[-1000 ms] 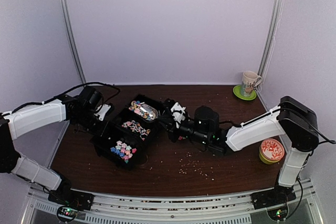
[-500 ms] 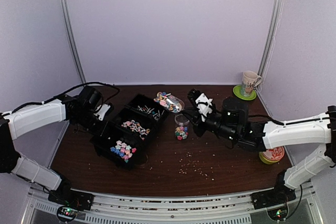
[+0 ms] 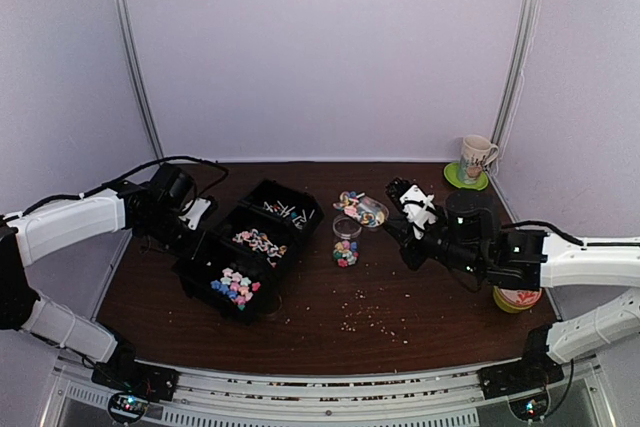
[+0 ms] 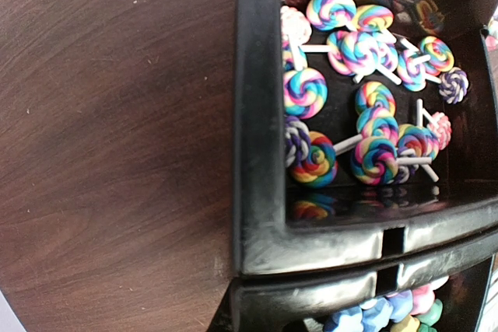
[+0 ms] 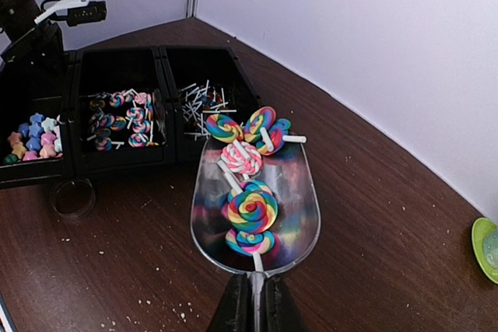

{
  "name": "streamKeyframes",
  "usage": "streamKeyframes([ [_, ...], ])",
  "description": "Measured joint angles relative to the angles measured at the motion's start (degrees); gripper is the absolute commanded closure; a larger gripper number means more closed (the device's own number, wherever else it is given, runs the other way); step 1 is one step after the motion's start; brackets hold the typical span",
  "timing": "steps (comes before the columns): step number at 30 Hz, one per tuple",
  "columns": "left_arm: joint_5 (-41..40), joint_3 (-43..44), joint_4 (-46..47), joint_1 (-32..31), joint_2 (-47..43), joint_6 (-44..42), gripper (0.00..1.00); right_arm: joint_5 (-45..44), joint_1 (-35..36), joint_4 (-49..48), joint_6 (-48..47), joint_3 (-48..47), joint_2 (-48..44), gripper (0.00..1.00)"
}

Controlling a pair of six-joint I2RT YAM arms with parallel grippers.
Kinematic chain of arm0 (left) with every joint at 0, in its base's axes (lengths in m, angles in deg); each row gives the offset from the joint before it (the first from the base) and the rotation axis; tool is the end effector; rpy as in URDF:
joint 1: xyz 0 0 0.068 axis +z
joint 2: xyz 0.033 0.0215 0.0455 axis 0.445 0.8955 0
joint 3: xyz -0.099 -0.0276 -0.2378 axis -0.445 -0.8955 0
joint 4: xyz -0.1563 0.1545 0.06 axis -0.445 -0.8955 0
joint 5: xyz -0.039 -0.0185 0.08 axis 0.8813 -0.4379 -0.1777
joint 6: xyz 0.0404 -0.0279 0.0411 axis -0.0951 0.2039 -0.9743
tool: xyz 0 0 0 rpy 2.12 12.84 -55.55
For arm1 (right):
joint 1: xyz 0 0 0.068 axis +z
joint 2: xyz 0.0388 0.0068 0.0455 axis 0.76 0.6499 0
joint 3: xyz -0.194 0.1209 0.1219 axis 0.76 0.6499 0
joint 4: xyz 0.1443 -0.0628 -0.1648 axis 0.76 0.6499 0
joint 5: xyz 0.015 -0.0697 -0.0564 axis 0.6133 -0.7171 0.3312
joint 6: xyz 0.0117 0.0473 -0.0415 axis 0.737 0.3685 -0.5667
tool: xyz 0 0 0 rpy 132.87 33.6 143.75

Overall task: Pack the candies
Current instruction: Place the fake candies in the packing bottle.

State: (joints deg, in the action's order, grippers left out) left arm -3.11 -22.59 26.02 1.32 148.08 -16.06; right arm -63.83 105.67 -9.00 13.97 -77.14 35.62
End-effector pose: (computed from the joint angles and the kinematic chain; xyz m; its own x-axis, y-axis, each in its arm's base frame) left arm 0.2038 -0.1002 0.2186 -0.8996 0.1818 -0.3971 0.2664 0.9490 -0.1688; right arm 0.1435 0.1978 0.2677 -0.1341 -0.3397 -0.9309 -0.7320 0.6672 -0.1380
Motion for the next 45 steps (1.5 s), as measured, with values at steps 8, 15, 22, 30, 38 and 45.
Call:
streamKeyframes([
  [8,0.2,0.04,0.02,0.0,-0.04,0.15,1.0,-1.4,0.0,8.63,1.6,-2.49,0.35,1.0],
  [15,0.31,0.02,0.0,0.0,-0.09,0.42,1.0,-2.4,0.0,14.56,1.99,-6.01,3.28,1.0],
  [22,0.39,0.04,0.0,0.0,-0.22,0.42,1.0,-3.3,0.0,19.06,1.99,-9.73,6.01,1.0],
  [30,0.46,0.04,0.0,0.0,-0.33,0.42,1.0,-3.48,-0.11,24.7,1.97,-13.75,8.28,1.0],
  [38,0.46,0.04,0.0,0.0,-0.37,0.42,1.0,-3.45,-0.59,29.22,1.99,-17.16,9.53,1.0],
  [45,0.46,0.04,0.02,0.0,-0.48,0.44,1.0,-3.06,-0.7,32.72,1.9,-19.89,10.25,1.0],
])
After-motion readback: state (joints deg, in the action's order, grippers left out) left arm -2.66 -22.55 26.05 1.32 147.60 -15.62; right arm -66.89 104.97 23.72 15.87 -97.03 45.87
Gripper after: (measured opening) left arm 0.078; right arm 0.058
